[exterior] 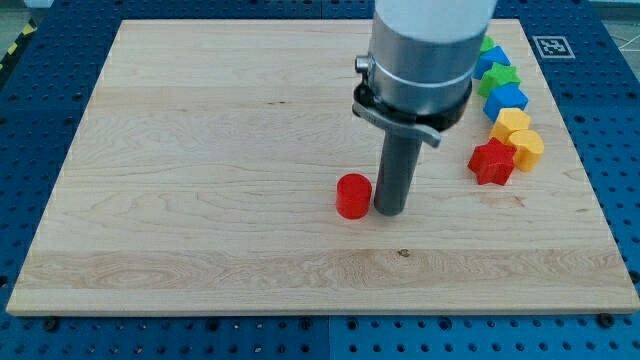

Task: Move the red circle a bit left

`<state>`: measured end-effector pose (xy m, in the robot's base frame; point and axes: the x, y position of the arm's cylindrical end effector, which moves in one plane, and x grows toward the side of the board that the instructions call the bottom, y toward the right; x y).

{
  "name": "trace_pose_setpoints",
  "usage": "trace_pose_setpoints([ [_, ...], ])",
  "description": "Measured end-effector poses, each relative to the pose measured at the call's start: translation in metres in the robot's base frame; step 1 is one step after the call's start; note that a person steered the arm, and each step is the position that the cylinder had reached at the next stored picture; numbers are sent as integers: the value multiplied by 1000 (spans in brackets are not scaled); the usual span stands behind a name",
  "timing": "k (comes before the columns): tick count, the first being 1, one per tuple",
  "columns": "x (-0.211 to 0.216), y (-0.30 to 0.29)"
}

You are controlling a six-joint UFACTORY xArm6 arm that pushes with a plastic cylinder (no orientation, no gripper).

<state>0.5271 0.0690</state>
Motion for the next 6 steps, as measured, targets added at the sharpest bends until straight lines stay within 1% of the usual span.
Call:
trace_pose_setpoints([
  [1,-3,-19],
  [3,-83,-88],
  [4,-70,-93],
  [6,-21,-63],
])
